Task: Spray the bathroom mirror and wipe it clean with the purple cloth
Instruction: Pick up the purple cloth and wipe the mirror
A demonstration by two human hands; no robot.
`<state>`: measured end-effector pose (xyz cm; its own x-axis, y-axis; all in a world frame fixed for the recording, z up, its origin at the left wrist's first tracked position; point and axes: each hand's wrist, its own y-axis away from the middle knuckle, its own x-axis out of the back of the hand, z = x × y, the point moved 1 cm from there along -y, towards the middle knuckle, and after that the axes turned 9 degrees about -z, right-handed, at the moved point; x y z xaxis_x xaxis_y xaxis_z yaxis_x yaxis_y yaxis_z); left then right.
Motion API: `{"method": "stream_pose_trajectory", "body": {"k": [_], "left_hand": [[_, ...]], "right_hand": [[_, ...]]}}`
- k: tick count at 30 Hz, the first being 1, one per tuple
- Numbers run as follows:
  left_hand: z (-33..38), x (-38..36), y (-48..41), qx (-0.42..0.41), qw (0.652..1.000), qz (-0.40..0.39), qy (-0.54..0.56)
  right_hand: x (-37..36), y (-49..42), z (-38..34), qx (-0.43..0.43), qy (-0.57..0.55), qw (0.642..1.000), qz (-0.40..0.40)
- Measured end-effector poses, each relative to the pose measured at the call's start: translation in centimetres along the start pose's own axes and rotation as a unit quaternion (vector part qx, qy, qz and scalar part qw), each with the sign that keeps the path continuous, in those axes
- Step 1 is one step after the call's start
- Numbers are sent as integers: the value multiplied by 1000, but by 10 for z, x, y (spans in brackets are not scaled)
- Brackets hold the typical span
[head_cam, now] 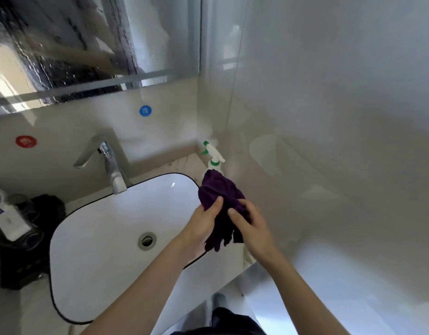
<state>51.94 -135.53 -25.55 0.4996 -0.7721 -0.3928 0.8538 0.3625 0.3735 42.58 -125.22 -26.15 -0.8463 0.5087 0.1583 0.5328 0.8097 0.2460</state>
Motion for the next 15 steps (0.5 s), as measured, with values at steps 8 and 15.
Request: {"method": "stream_pose_trajectory", "body": {"k": [8, 15], "left_hand": [[39, 88, 54, -48, 976, 177, -118], [80, 140, 118, -96, 948, 287, -98]], "right_hand": [[14, -21, -10, -123, -133, 979, 89], [-11, -43, -19, -103, -108, 988, 28]]}}
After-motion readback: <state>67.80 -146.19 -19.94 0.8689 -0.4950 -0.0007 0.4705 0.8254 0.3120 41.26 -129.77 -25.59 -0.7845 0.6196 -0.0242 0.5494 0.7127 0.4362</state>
